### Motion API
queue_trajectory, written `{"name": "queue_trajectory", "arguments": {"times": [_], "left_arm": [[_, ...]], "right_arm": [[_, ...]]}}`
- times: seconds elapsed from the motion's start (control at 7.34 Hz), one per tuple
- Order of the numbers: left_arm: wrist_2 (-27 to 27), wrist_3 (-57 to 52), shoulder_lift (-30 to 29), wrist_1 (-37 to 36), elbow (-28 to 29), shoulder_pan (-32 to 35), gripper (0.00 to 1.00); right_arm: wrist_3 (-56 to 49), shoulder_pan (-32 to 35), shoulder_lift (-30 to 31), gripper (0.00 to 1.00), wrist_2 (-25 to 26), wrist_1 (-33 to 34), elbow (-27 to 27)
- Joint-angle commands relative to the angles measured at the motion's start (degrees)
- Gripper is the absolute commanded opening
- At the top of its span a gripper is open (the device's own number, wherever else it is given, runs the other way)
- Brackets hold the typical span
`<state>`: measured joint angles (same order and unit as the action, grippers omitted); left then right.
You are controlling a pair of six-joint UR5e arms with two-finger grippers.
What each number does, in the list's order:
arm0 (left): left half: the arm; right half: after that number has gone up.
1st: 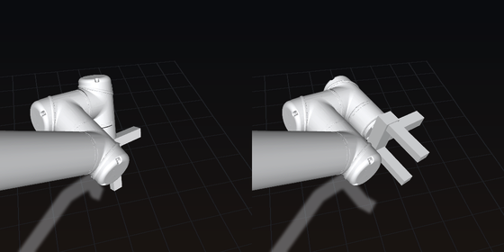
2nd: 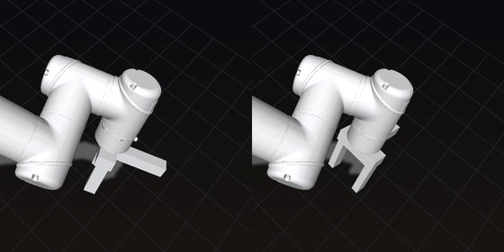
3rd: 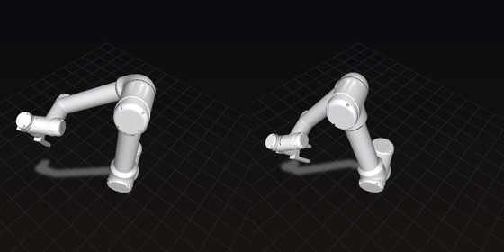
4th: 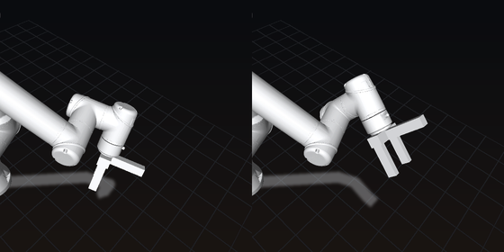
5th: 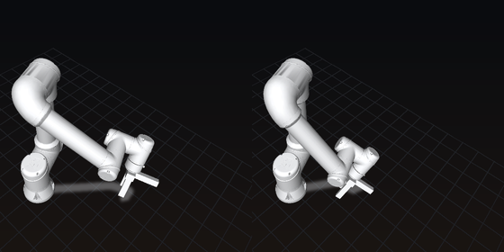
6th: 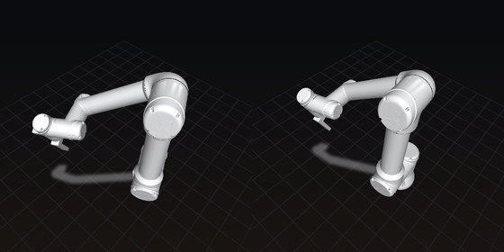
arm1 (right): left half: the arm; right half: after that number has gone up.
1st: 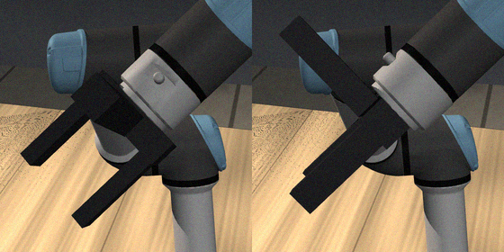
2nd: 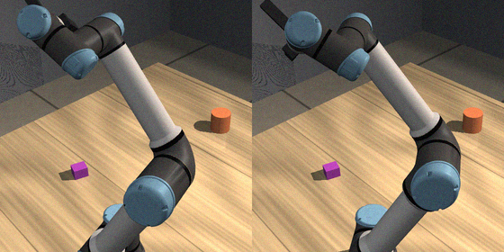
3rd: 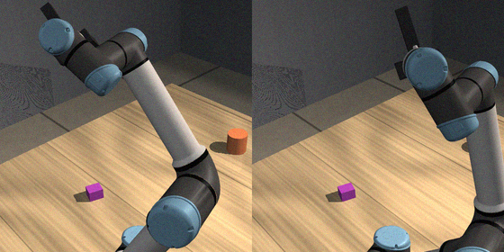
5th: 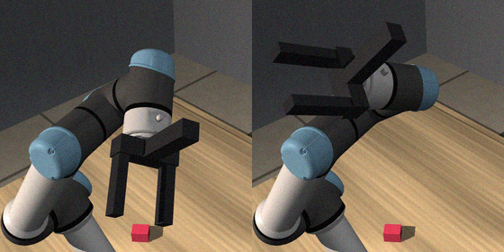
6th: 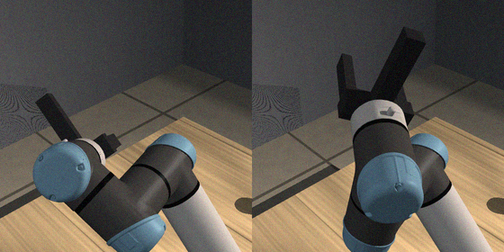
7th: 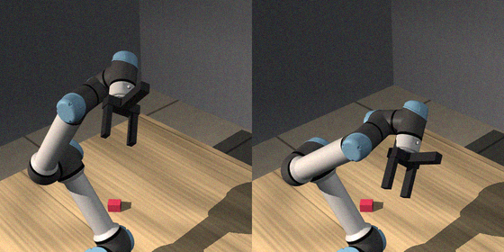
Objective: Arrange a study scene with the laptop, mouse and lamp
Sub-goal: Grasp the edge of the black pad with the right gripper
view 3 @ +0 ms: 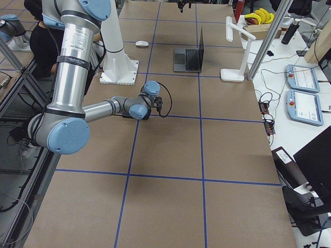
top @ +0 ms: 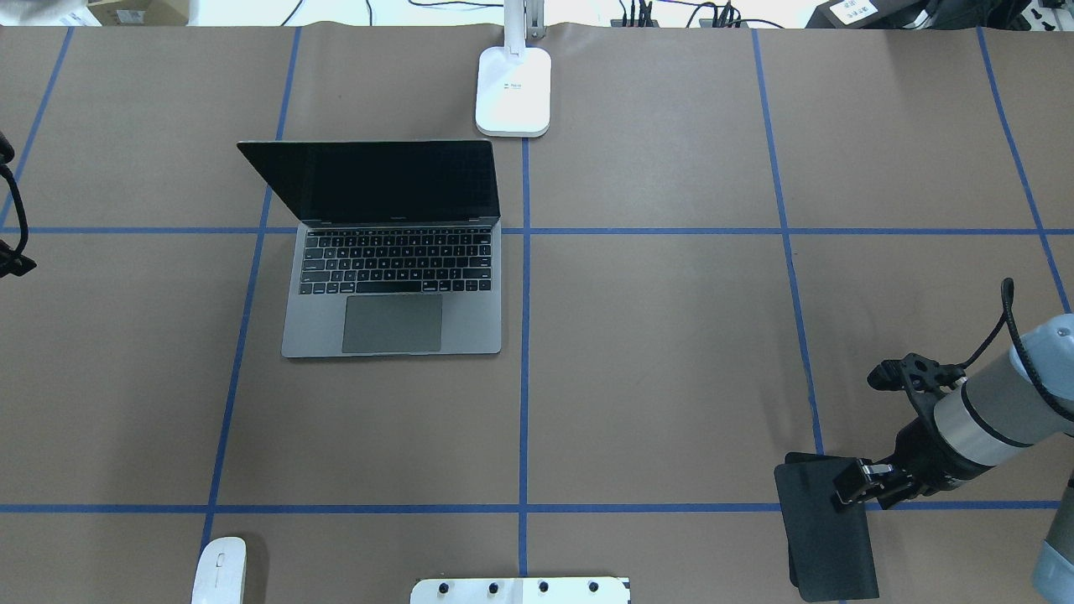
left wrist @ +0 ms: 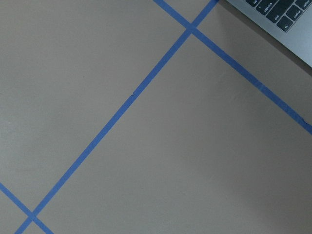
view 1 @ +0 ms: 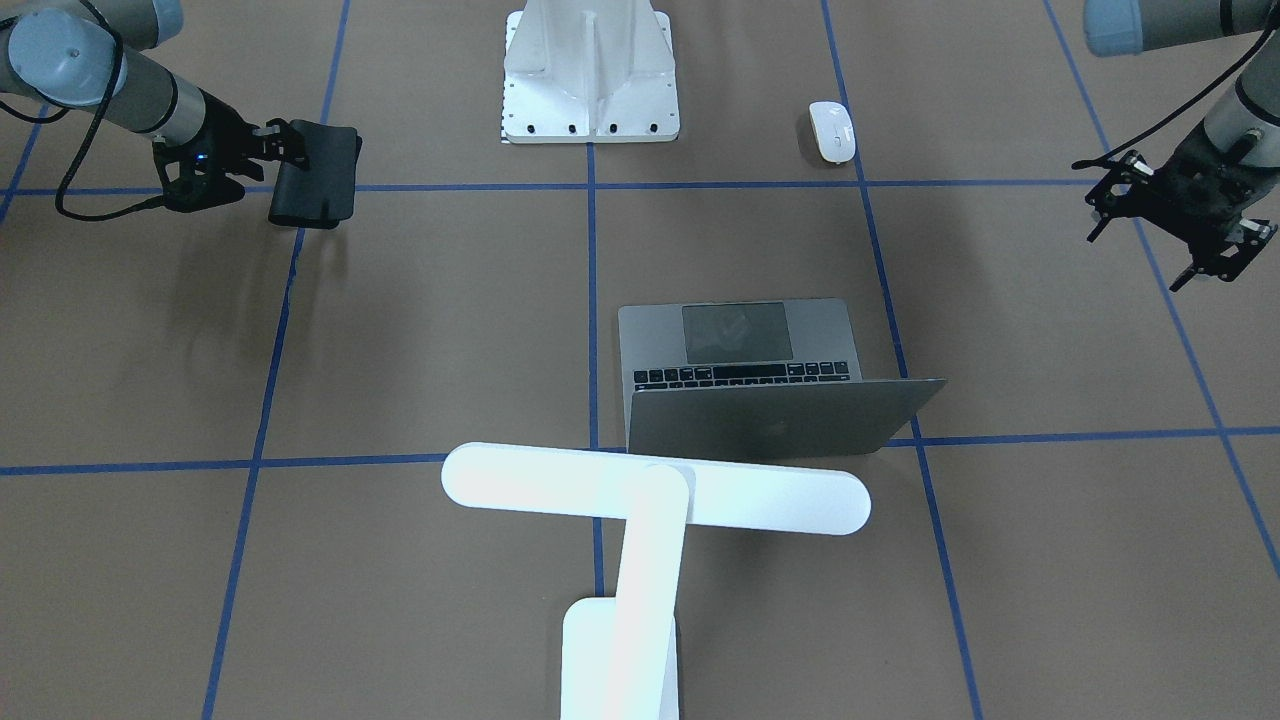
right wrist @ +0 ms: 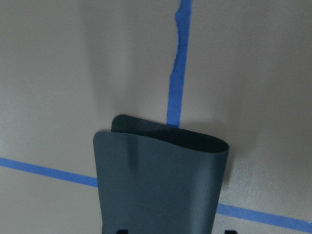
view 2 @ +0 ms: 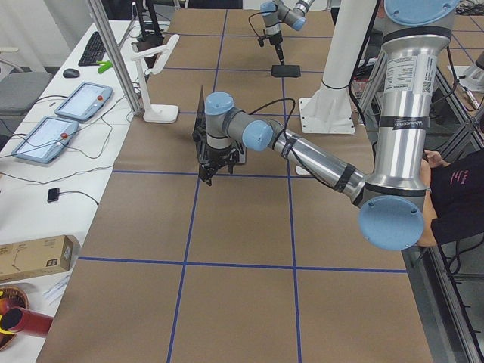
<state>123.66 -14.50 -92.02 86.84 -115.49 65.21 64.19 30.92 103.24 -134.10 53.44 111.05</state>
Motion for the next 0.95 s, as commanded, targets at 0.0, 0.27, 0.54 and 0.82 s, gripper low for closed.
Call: {"name": "queue_trajectory", "arguments": {"times": [0.0, 0.27, 0.54, 0.82], "left_arm": [[0.0, 0.09, 0.0, 0.0, 0.17, -0.09, 1.0], [0.0, 0.09, -0.09, 0.0, 0.26, -0.18, 1.0], [-0.09, 0.09, 0.0, 0.0, 0.26, -0.18, 1.0], [-0.09, 0.0, 0.0, 0.0, 0.17, -0.18, 1.0]], "right_arm": [[-0.12, -0.16, 0.03, 0.73, -0.11, 0.0, -1.27], [-0.38, -0.42, -0.24, 0.59, -0.46, 0.0, -2.16], [-0.38, -0.6, -0.5, 0.44, -0.64, 0.09, -2.24], [-0.38, -0.69, -0.5, 0.38, -0.64, 0.35, -2.33]]}}
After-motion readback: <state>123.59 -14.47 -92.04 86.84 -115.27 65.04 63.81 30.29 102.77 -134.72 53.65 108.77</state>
